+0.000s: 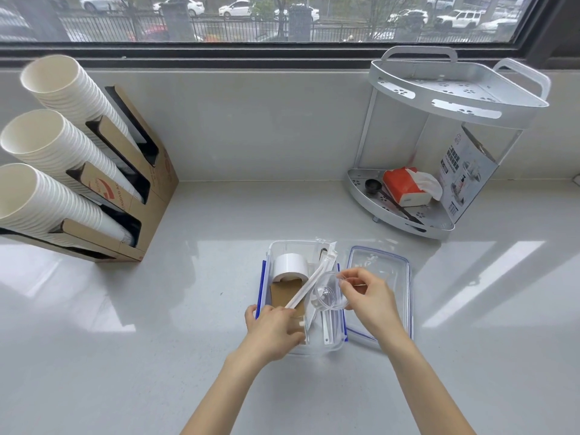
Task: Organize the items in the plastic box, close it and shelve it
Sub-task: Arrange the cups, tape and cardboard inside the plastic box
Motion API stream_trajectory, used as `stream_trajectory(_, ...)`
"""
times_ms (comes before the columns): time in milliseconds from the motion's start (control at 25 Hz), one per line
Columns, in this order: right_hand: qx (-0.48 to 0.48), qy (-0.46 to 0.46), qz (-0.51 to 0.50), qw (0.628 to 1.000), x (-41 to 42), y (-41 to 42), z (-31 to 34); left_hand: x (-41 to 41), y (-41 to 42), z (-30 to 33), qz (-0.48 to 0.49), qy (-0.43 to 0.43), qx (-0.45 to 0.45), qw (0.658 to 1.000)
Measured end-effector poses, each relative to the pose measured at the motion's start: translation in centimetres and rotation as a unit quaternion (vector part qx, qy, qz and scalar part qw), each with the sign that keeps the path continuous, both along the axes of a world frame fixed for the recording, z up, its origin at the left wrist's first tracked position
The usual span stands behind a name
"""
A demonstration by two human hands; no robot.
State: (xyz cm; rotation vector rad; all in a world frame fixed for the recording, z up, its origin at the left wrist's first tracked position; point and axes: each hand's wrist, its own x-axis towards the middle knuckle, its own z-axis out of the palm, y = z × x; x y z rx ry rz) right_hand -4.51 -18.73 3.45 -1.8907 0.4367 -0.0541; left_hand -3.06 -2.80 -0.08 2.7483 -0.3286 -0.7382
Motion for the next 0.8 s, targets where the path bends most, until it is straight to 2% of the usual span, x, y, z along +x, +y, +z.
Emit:
stream_trajectory(160,0.007,0.003,0.012,1.0,-0.2,0.2,0.0,0.3,-0.2,0.3,0.01,0.013,-0.03,0.999)
stream_trajectory(320,0.052,0.002,0.0,0.999,-0.4,-0.4,0.3,-0.3,0.1,0.2,0.048,-0.053,-0.112,0.991)
stream_trajectory(520,0.134,0.0,0.005,0.991,-0.4,-1.0,1.6,-0.7,0.9,0.3,0.08,-0.128,-0.272,0.95)
stream_trajectory(800,0.127,0.007,0.042,0.991,-0.4,-0.2,2.0,-1.5,1.4,1.3,0.083,-0.159,-0.38,0.908)
